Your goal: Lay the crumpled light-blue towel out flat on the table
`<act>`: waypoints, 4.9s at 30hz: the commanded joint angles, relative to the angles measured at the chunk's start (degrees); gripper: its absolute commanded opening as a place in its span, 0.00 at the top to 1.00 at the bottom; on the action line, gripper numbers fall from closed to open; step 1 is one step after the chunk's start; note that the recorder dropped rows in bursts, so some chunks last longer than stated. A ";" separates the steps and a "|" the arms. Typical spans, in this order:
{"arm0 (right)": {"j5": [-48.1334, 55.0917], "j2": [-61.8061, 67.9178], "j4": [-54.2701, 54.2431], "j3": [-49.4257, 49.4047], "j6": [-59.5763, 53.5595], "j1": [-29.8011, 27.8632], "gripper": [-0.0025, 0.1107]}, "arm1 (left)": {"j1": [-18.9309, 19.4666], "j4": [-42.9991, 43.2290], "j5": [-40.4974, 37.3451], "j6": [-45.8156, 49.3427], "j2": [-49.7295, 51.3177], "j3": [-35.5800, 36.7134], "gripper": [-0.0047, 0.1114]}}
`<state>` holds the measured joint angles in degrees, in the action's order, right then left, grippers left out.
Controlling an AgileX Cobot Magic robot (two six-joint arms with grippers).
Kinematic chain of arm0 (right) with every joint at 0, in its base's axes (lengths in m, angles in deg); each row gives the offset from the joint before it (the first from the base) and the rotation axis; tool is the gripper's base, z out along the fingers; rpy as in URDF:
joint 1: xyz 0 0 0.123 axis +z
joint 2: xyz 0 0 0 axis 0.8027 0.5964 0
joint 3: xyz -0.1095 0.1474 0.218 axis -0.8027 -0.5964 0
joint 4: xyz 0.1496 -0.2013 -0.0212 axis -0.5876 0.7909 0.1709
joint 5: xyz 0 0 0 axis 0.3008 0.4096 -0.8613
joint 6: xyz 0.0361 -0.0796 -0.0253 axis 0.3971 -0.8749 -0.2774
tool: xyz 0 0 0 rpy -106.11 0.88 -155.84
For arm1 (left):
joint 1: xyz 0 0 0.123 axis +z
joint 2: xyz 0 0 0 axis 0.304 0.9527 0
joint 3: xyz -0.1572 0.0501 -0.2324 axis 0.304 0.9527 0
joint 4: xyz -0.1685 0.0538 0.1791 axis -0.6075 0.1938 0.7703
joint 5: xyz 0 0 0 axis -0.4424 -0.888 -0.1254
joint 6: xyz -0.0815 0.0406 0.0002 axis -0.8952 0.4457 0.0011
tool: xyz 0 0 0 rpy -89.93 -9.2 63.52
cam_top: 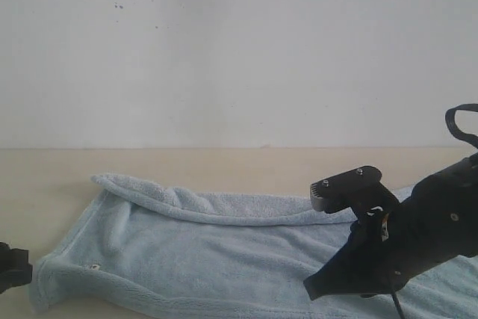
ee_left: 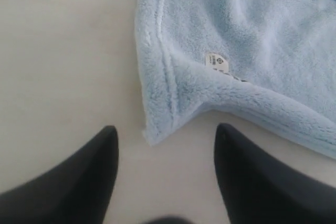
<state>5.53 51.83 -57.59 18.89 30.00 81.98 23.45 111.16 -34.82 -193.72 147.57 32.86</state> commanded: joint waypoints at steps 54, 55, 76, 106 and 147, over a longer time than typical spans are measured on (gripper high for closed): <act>0.09 -0.68 -4.25 0.26 -2.47 0.08 0.98 | 5.12 0.12 10.26 -1.29 -2.63 8.04 0.92; 0.57 -0.68 -4.25 0.26 -2.59 0.08 0.98 | 5.12 0.12 9.15 -1.29 -4.38 9.34 0.92; -0.37 -0.68 -8.64 0.26 -3.47 0.08 0.98 | 5.00 -1.89 3.08 -4.39 3.35 -4.67 0.51; -8.85 -0.68 -8.95 0.26 -4.17 0.08 0.98 | 5.00 -6.05 16.13 -5.37 31.10 -30.62 0.55; -11.05 -0.68 -8.95 0.26 -4.17 0.08 0.98 | -1.62 -7.16 7.84 -4.75 32.44 -34.43 0.92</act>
<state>-4.88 51.83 -66.46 18.89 26.08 81.98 22.28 105.32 -26.22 -198.69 179.94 -0.17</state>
